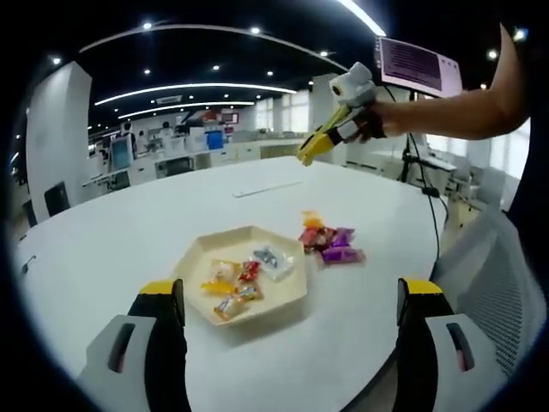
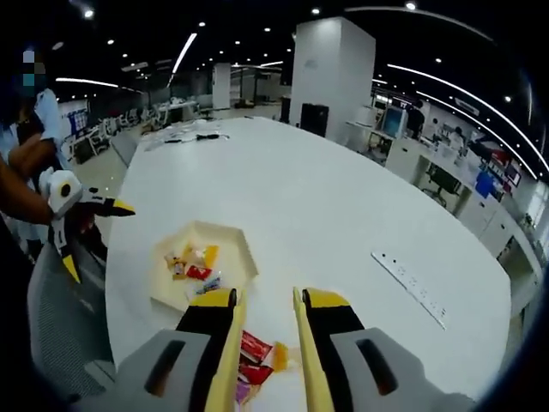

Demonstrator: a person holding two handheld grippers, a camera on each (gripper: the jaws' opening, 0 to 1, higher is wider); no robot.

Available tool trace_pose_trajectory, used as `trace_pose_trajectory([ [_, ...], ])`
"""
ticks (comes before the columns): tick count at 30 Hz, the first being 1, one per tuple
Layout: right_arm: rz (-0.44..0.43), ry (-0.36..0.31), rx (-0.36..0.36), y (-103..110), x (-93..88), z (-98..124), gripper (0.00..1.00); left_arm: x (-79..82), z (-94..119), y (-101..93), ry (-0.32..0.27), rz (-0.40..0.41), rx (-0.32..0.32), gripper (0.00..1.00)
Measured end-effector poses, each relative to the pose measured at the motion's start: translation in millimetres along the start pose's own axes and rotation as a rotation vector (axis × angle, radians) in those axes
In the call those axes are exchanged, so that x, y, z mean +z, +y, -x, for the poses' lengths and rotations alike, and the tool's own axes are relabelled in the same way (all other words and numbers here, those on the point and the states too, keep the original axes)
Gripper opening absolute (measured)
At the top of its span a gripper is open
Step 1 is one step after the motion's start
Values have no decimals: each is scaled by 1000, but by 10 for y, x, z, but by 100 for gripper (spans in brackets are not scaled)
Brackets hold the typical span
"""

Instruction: Place the target food into the container with the food tongs after gripping and lifting it, then release it inside without dropping or visibly crushing the food.

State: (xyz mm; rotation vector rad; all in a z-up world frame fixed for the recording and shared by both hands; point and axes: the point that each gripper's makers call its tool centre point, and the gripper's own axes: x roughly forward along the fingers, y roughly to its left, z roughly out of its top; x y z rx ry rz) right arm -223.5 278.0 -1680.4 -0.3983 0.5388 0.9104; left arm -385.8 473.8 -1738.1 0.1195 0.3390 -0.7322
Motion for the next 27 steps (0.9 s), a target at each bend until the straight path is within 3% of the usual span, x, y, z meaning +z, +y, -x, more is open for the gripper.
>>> trace_pose_trajectory([
  [18,-35,-1,-91,-269,-270,210,30,-15,3,8,7,-4,9,99],
  [27,-48,-2,-97,-309,-335,253,30,-19,-2,-8,10,-1,1,99],
])
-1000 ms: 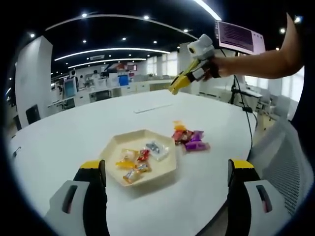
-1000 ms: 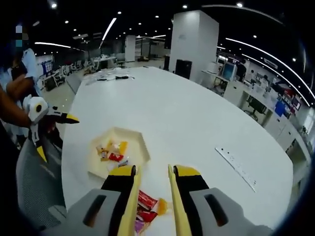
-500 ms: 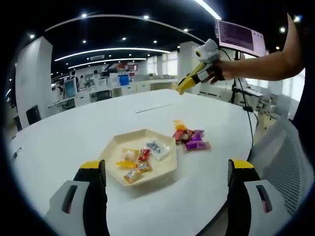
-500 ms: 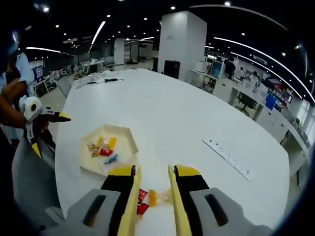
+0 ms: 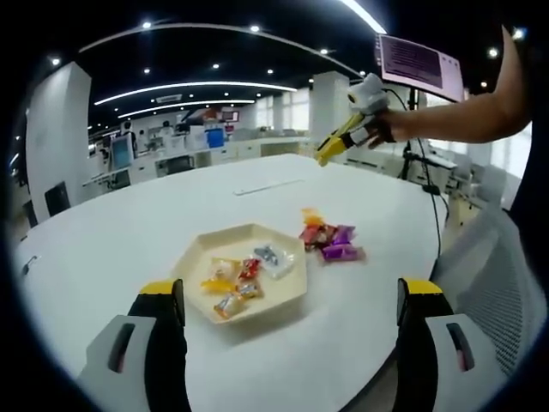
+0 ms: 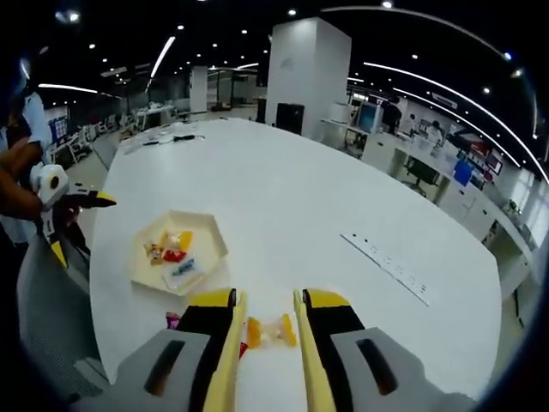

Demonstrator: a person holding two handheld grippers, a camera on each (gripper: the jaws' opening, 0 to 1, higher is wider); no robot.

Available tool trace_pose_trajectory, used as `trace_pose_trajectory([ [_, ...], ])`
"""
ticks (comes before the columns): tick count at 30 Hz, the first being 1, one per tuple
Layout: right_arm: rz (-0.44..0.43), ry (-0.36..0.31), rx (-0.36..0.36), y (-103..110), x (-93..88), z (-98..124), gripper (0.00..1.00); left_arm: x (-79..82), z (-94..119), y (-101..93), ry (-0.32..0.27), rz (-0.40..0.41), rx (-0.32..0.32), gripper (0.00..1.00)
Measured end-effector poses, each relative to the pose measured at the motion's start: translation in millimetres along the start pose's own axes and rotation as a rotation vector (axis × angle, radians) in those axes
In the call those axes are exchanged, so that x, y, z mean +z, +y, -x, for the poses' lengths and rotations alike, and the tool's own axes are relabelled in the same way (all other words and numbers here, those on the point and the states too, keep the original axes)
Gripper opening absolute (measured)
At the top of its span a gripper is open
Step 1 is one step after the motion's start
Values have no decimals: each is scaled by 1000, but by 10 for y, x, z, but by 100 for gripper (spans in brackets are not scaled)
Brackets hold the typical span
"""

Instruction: Place the target food into the container with the food tongs after gripping and lifting it, then release it inside without dropping or visibly crushing the food.

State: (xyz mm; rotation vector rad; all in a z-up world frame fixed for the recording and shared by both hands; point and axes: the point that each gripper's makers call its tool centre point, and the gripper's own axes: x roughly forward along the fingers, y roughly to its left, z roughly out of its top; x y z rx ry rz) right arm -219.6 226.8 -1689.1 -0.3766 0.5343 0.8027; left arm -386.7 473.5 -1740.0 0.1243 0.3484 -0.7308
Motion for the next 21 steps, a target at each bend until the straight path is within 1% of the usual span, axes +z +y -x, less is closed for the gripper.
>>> trace_pose_trajectory([
  [1,-4,-10,-2,-15,8,7,30,2,1,3,-2,2,0,99],
  [5,-7,-9,-5,-24,2,7,30,-18,-5,6,5,1,1,99],
  [11,-16,-2,-5,-54,-79,-37,30,-15,-4,11,4,5,1,99],
  [16,-40,13,-17,-82,-225,-118,30,-17,-3,14,5,6,3,99],
  [21,-35,22,-10,-49,-361,-204,30,-24,-5,11,10,6,3,99],
])
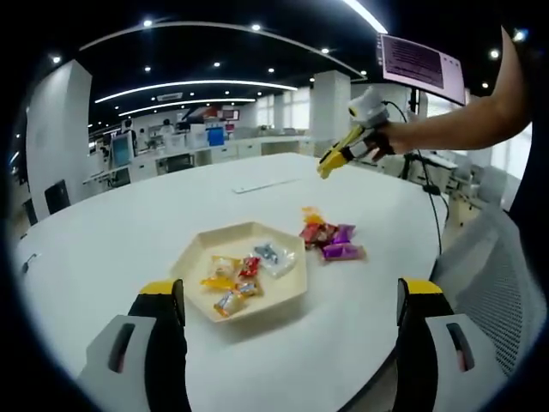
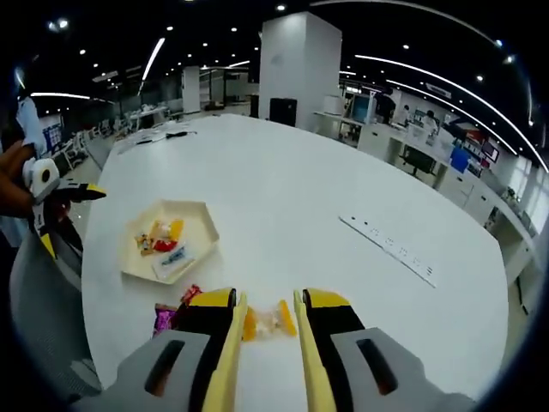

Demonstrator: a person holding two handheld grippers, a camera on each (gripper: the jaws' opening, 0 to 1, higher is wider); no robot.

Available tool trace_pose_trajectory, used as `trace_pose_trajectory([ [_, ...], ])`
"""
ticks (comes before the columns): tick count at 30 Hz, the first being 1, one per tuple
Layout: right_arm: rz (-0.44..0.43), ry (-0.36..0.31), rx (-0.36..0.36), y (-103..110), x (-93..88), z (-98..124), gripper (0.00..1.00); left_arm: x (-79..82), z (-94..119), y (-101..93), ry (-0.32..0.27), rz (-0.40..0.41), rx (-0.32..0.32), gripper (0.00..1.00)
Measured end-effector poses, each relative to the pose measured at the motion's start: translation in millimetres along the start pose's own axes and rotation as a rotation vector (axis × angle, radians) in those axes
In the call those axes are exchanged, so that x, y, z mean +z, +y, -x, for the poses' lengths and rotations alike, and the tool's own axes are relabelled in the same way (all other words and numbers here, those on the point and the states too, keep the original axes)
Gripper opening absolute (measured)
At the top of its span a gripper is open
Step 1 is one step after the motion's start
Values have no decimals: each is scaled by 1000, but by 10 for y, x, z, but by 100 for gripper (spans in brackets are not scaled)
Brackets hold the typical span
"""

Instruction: Place the target food into the container with the food tongs after gripping and lifting it, then release it inside without dropping or visibly crushing the food.

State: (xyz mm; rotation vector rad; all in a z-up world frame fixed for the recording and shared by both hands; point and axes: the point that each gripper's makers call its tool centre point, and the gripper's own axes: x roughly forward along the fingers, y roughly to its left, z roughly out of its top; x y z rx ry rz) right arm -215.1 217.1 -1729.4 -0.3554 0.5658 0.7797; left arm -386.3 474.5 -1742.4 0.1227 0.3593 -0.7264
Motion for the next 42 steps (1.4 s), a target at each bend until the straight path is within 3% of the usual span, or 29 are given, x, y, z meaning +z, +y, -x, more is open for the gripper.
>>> trace_pose_trajectory([
  [15,-4,15,10,-41,-277,-241,30,-39,-16,2,19,4,0,99],
  [24,-13,35,5,-2,-319,-432,30,-57,-19,18,27,15,4,99],
  [32,-87,40,-114,-73,-313,-546,30,-72,-26,22,31,21,3,99],
  [37,-88,92,-187,-121,-430,-607,30,-81,-27,29,32,23,5,99],
  [42,-127,118,-212,-120,-534,-615,30,-67,-21,33,28,29,8,99],
])
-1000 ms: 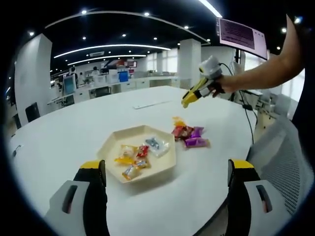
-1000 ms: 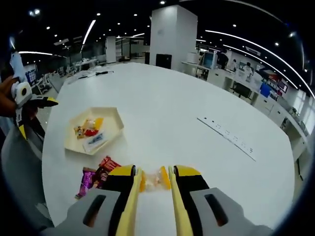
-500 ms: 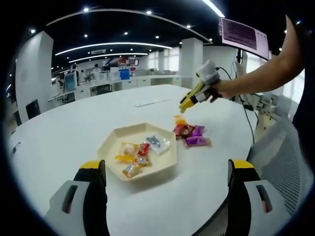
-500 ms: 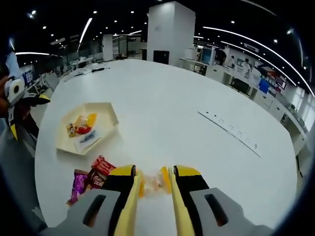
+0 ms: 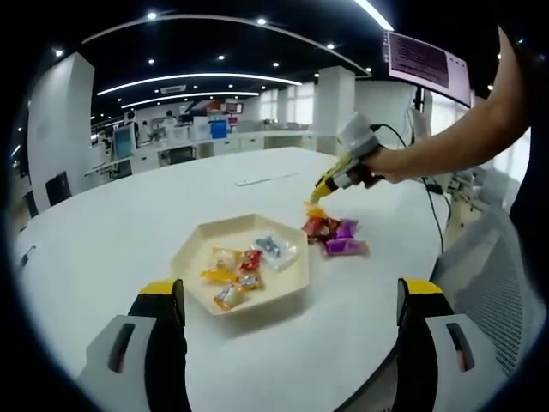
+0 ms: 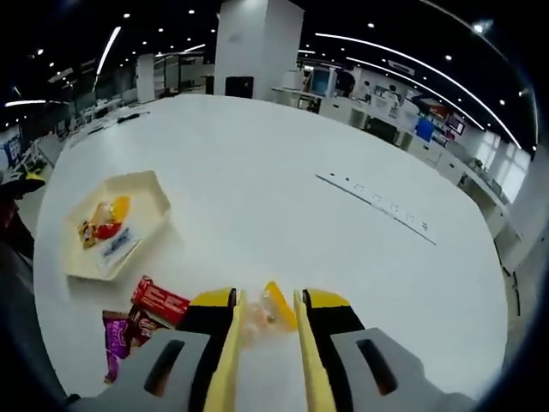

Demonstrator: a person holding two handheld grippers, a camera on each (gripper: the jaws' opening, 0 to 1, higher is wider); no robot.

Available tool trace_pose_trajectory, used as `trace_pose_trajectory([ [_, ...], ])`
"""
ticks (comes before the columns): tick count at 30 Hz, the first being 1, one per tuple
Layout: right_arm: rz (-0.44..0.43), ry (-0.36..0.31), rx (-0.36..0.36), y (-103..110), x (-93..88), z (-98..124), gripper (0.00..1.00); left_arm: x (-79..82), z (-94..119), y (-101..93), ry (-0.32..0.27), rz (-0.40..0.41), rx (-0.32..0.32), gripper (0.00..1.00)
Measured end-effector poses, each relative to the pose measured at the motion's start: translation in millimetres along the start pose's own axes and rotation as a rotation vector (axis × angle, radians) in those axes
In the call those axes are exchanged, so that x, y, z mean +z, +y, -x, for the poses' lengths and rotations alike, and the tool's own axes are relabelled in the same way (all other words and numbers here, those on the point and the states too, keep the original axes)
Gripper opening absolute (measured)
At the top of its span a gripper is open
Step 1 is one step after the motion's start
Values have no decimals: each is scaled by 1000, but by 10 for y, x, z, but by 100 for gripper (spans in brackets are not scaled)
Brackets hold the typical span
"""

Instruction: Place the target food into the container with the food tongs after gripping and lifting it, then release it inside without dropping or visibly crushing the food.

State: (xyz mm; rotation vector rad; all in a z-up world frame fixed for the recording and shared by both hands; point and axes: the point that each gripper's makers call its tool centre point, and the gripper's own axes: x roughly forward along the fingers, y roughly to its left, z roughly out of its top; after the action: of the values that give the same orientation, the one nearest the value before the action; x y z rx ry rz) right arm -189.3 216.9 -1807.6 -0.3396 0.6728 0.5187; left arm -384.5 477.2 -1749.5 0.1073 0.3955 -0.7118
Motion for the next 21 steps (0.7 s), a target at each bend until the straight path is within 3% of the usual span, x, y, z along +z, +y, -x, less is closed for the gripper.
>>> trace_pose_trajectory([
  [3,-29,-5,-2,10,1,-9,30,1,-2,-11,1,-2,-4,99],
  [10,8,18,16,34,-60,18,30,12,1,-6,-2,0,-2,99],
  [15,123,10,111,97,-71,93,29,9,-1,-5,-3,-1,-3,99],
  [17,147,37,92,35,-114,126,29,10,-1,-8,-4,-1,-5,99],
  [21,90,-5,87,-26,-40,210,28,16,-1,-11,-6,0,-7,99],
])
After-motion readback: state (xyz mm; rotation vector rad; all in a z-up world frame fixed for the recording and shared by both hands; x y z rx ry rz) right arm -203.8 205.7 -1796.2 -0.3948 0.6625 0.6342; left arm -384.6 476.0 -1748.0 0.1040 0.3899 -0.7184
